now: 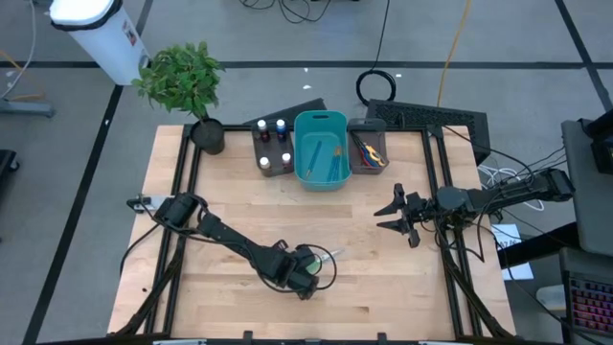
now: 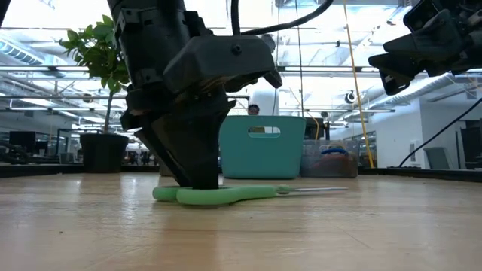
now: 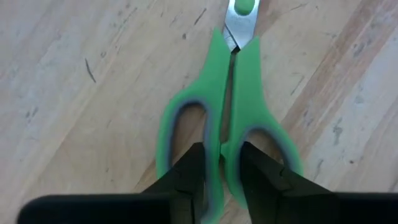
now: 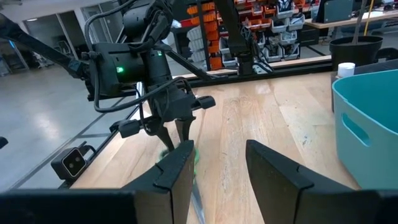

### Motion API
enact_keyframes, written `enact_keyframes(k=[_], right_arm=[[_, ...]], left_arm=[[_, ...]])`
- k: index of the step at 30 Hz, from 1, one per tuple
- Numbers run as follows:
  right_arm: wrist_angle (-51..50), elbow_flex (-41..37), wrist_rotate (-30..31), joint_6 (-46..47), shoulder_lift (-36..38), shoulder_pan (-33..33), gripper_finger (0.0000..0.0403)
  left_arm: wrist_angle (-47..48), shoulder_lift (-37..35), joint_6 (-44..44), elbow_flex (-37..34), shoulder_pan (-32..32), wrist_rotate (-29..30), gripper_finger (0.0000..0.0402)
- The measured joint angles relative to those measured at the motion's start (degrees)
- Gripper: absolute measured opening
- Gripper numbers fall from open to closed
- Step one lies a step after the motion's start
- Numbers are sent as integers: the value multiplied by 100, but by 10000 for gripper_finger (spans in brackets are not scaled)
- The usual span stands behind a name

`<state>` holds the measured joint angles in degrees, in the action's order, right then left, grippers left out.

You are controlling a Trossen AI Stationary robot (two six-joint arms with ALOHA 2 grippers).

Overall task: Pick & Place Paint Supplies
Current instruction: Put the green scissor into the right black bin

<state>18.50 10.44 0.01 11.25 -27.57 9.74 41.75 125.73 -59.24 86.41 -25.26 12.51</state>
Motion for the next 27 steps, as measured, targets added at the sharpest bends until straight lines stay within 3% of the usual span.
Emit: enact_keyframes(k=[14,23,27], right_arm=[[-33,0,-2,4,-10,0,134],[-35,0,-3,155,-11,0,131],[-25,0,14,157,-25,0,130]], left_arm=[[-421,-364,-572,-56,20,389,79],[-706,-837,-538,-45,48,1958,79],[-1107,-927,-307,-43,84,2968,79]])
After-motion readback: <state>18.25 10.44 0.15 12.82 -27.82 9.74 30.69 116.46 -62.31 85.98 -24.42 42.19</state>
